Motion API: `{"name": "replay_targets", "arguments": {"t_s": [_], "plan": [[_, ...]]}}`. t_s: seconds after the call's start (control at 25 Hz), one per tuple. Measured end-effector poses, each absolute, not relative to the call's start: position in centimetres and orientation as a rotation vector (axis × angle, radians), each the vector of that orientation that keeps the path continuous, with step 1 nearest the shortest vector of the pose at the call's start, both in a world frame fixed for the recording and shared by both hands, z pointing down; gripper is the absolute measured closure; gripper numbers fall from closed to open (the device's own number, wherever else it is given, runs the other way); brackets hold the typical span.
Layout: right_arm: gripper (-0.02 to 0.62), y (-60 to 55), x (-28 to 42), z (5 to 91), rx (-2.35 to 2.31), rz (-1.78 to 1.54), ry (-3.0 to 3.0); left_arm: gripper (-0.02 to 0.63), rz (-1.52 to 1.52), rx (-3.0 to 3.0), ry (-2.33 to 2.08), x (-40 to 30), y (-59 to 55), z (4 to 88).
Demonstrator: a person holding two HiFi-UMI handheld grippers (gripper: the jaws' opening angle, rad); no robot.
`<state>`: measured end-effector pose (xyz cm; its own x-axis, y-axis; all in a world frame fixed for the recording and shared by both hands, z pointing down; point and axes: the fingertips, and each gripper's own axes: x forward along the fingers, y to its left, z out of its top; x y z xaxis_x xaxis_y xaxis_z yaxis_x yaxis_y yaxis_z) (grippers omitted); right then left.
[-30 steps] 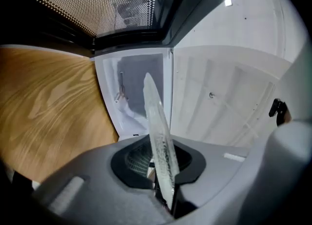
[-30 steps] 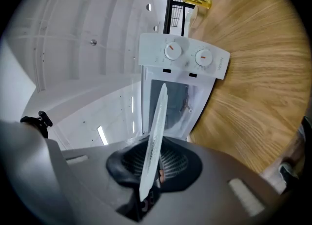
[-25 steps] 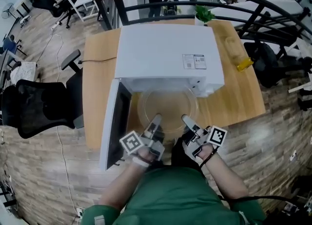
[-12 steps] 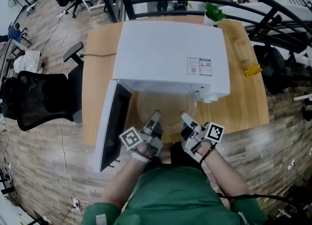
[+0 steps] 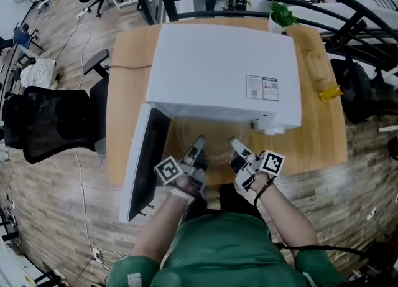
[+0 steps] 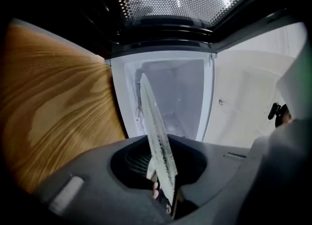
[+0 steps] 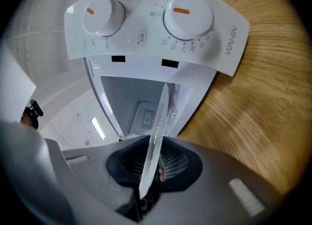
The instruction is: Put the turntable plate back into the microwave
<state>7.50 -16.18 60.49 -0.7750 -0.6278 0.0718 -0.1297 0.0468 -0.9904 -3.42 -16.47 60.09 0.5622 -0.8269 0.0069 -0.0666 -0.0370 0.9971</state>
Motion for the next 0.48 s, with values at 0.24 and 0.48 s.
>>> {"name": "replay_targets", "arguments": {"t_s": [0.24,0.48], "plan": [[0.545,-17.2,6.8,61.6,-0.765,-1.779,1.964,0.551,-0.737,1.488,-0.806,-4.0,-17.5,60.8],[0.541,-17.7,6.7,62.8,-0.784,-1.776,1.956,0.551,-0.737,1.471,-0.804,-4.1,-18.1,61.6]]}}
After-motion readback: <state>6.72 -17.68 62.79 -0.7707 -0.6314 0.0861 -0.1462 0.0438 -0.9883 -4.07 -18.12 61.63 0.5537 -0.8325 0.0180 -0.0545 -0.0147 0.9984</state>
